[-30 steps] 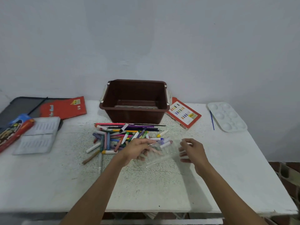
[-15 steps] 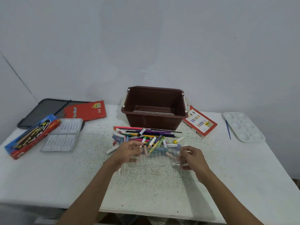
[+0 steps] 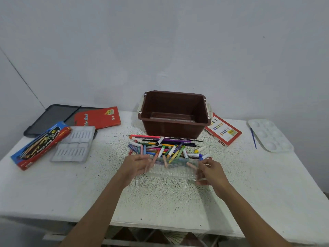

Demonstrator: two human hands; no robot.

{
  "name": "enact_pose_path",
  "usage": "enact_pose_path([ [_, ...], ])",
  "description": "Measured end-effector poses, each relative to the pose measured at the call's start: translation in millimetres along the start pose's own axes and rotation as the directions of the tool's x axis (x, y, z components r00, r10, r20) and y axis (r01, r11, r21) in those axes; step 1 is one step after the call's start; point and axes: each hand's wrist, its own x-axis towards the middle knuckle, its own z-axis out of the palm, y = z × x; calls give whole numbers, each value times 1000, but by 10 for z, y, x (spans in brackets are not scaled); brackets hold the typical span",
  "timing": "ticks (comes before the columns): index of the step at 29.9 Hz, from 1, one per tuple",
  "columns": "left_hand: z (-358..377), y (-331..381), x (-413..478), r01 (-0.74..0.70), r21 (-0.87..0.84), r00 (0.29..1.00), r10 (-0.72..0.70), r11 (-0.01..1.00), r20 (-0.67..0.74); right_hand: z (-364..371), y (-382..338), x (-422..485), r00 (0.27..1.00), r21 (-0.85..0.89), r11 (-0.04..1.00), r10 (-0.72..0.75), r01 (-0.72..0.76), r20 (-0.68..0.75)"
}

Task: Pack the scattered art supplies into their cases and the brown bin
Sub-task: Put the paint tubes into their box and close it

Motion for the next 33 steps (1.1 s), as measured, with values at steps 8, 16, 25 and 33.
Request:
enact_pose_path([
  [8, 39, 1, -21, 40, 140, 998, -33, 989, -51, -23, 25, -39, 1000, -36, 999, 19, -19, 17],
  [16, 68, 41, -49, 3, 193, 994, 17, 981, -106, -122, 86, 11, 999, -87, 996, -24, 27, 43],
  [25, 109, 57, -130, -109, 259, 989, 132, 960, -71, -143, 99, -2, 994, 73, 994, -91, 86, 68],
  [33, 88, -10, -202, -167, 356, 982, 187, 919, -20, -197, 202, 32, 988, 2, 989, -148, 148, 37],
])
